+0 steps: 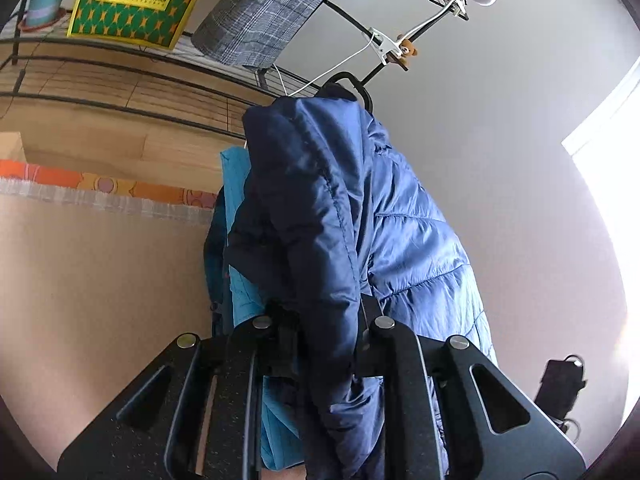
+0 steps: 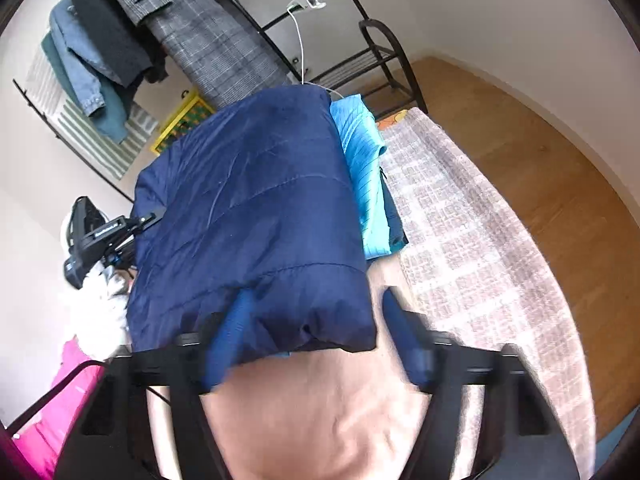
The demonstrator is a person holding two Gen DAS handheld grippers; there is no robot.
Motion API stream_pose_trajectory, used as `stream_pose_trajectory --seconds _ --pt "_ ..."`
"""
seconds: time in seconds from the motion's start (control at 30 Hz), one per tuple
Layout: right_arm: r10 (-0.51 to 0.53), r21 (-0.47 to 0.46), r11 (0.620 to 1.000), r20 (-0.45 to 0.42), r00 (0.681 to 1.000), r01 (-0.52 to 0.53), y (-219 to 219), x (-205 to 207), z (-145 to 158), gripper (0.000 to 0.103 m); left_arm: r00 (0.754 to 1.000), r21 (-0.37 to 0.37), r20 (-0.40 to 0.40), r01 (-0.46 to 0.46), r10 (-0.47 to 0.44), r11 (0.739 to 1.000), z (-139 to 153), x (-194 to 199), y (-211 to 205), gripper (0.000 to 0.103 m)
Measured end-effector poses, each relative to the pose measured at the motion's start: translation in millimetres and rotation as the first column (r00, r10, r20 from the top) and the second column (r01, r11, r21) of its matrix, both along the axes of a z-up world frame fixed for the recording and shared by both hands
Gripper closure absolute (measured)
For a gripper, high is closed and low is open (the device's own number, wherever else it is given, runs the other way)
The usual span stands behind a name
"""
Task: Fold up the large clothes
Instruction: 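Lower the folded jacket onto the light-blue shirt and open both tools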
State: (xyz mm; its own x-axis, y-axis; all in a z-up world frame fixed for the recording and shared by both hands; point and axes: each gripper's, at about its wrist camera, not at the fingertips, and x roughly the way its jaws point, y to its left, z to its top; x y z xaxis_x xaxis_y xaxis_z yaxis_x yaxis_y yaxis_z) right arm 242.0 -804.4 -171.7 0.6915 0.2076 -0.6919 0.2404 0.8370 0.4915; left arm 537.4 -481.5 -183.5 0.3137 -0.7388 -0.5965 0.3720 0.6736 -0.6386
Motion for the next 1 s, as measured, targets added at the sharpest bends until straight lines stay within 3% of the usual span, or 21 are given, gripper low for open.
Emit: stream_pose_trajectory --seconds 0.07,0.17,0.5,0.67,1.0 --pt "-0.018 -0.056 0.998 -0.022 1.0 0.016 2.5 15.0 2.3 0.073 1.0 0.02 0.012 0.006 -0.006 1.0 0.1 -1.1 -0.5 0.081" --pt "-0.066 -0.158 0.986 -0.024 0.998 0.062 1.0 29.9 11.9 0.074 0.999 0.078 0.048 0.015 -0.019 0.997 1.5 -3.7 -4.2 0.064" --pt "-0.121 -0.164 0.979 0.019 0.992 0.123 12.2 0.3 33.8 0.07 0.99 0.184 0.14 -0.003 -0.023 0.983 38.6 -20.8 15.4 0.063" --pt "-0.16 -0.16 0.972 0.089 0.983 0.173 25.4 -25.6 72.6 0.069 0.976 0.187 0.218 -0.014 -0.027 0.982 86.2 -45.2 49.3 0.063" --pt "-0.126 -0.269 0.945 0.232 0.965 0.188 94.2 -100.8 183.5 0.062 0.91 0.153 0.413 -0.025 -0.041 0.988 222.0 -141.4 138.0 0.063"
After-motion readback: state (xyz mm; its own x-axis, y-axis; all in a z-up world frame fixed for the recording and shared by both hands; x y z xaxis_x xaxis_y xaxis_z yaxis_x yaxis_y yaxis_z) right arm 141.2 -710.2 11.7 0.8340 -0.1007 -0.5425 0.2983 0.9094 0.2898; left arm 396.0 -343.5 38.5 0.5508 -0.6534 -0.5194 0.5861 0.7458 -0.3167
